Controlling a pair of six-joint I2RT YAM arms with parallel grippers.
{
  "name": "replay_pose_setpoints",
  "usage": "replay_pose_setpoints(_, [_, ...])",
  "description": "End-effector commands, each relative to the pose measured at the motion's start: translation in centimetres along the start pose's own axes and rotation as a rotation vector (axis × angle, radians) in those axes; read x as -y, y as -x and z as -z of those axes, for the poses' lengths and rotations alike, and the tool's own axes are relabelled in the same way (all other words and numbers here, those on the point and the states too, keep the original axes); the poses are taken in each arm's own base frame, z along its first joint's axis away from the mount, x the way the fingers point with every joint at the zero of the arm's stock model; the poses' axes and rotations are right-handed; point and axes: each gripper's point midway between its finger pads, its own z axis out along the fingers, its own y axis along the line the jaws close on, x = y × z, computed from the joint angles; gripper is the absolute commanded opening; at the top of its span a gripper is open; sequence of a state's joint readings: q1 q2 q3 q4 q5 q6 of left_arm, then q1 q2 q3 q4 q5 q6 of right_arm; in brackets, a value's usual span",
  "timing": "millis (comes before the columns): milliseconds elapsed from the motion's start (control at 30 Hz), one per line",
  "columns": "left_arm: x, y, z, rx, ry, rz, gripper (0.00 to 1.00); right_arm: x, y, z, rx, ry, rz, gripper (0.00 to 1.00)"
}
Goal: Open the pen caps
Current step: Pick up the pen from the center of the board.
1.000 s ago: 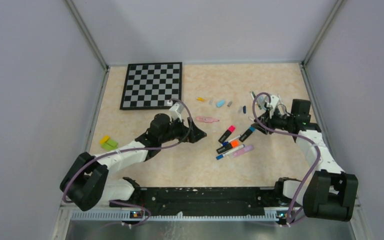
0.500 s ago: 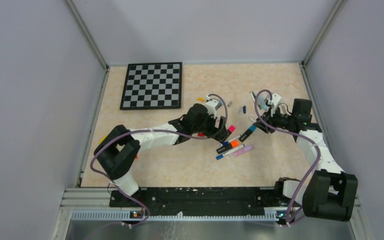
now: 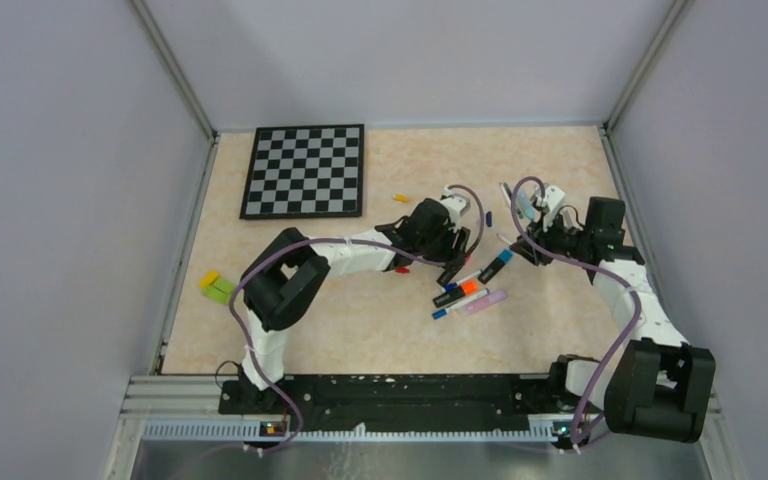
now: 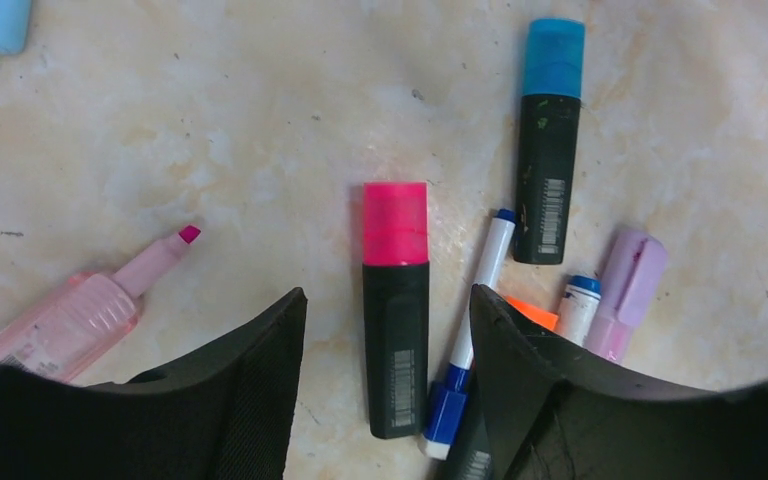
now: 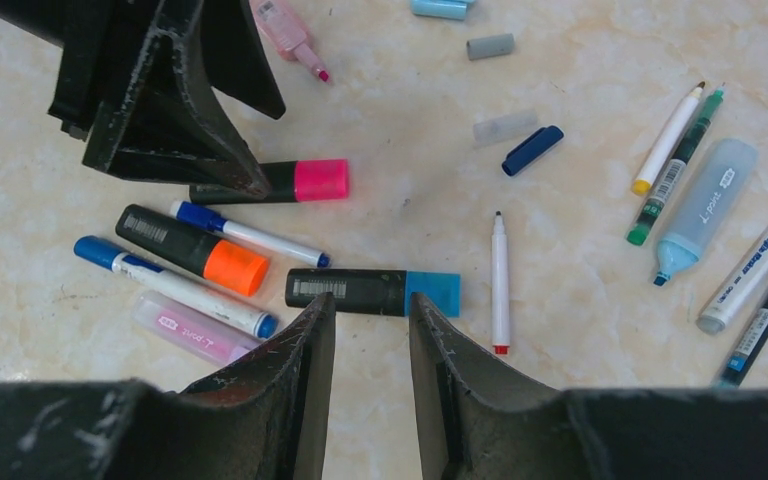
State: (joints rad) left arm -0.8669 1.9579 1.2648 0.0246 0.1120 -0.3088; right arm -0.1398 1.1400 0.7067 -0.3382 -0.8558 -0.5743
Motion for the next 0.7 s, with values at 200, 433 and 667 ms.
replay_pose_setpoints(200, [-0.2,-0.3,-2.2,-0.052,0.074,-0.068,0.6,1.0,1.3,0.3,0.024,-0.024,0.019,0.33])
replay_pose_setpoints(433, [-1.0,-1.4,-2.5,-0.081,0.152,-0.099,0.59,1.0,1.3,0.3,0.025,-0.022,0.02,0.33])
replay_pose_setpoints(667, [-1.2,-2.7,-2.3,-0.112,0.197,-0.124,0.55,0.9,1.3,0.3,0.025,-0.017,0.017,0.33])
